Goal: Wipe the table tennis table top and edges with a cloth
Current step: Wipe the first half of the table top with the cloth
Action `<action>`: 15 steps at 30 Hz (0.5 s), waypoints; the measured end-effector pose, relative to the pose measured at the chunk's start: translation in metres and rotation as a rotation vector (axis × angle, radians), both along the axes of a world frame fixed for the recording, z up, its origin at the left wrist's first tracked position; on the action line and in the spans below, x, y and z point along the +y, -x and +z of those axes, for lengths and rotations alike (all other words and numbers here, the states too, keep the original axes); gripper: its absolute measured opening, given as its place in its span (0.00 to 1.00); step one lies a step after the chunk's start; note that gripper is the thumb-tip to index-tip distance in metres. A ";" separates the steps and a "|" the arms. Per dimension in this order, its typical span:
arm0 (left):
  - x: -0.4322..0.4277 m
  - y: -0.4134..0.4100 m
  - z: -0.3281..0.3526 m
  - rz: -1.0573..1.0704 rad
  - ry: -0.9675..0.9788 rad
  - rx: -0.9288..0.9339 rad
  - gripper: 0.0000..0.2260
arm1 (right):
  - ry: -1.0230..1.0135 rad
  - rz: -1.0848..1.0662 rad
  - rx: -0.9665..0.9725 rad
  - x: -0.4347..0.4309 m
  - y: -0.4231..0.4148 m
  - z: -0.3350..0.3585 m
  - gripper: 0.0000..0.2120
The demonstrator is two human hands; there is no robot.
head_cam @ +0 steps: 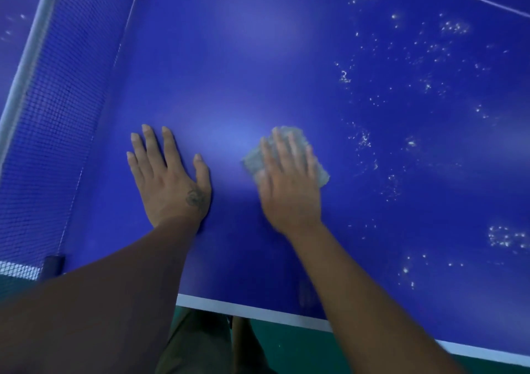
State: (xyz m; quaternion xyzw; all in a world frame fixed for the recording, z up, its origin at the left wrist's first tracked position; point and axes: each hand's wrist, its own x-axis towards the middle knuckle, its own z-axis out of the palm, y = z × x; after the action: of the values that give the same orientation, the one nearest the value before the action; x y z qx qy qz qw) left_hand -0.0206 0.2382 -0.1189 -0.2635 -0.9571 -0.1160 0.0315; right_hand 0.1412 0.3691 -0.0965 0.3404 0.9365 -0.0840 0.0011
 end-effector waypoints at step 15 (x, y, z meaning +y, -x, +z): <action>-0.001 0.001 0.004 -0.019 0.032 -0.062 0.33 | 0.022 0.131 -0.055 0.017 0.012 0.016 0.29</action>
State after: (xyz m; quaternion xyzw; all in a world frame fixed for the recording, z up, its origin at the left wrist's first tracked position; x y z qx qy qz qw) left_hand -0.0215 0.2369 -0.1146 -0.2693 -0.9569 -0.1091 -0.0034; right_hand 0.1290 0.3863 -0.0806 0.2804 0.9554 -0.0849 0.0360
